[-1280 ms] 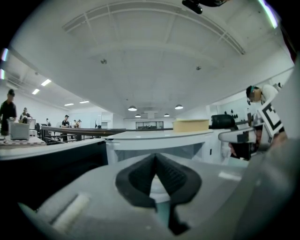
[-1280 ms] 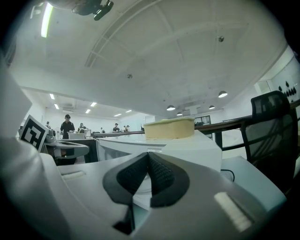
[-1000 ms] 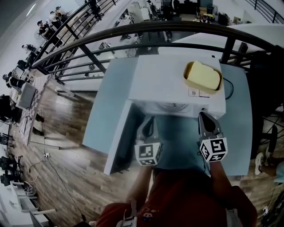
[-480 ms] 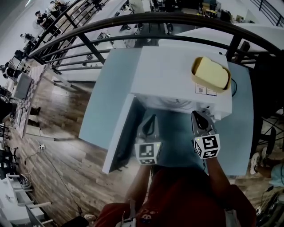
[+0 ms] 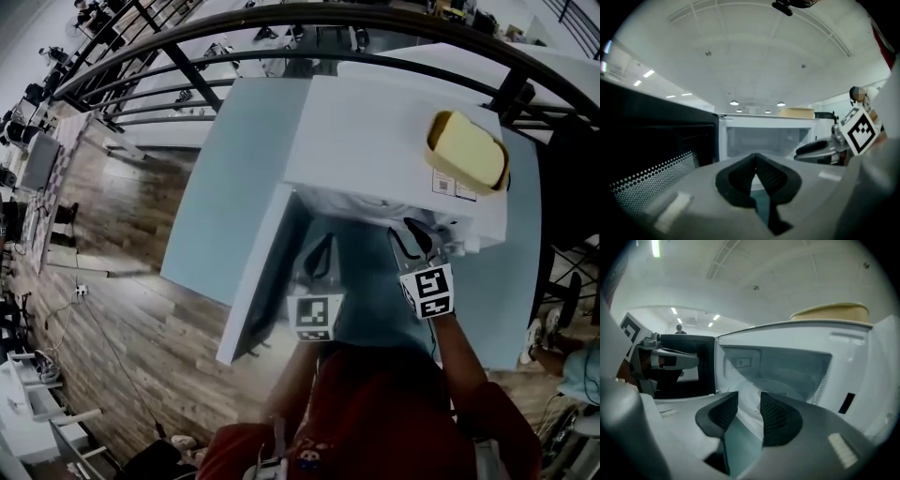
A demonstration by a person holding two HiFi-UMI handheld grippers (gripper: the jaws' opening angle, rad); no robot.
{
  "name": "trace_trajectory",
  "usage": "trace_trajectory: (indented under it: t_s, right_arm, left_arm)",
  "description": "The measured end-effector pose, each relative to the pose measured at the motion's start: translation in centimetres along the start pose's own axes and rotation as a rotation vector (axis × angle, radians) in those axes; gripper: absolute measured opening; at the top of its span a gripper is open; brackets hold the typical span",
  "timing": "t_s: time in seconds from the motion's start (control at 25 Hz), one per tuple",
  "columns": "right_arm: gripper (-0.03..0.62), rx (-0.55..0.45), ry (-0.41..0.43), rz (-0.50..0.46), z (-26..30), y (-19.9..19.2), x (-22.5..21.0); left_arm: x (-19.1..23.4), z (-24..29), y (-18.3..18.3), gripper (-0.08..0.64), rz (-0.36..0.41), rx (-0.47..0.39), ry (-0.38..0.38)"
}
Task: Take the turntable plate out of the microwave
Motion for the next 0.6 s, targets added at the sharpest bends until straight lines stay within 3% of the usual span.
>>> trace_trajectory:
  t_s: [0.24, 0.6]
  right_arm:
    - [0.184, 0.087, 0.022, -0.067, 3.9, -0.9, 0.9]
    - [0.193, 0.21, 0.021, -0.273, 8.1, -2.6, 1.6]
  left_arm:
    - [1.5, 0.8, -1.4, 0.0, -0.023, 0.007, -0.007]
    - [2.6, 1.7, -3.3, 0.0, -0.059, 0.036, -0.024]
Point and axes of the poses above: the fingertips, and each gripper's own axes: z forward along the fingers, x to its left, y out of its top, the point moved 6 cm from there along -z, backward along the fingers, and after that the axes turned 8 degrees about z, right-handed, at the moved point
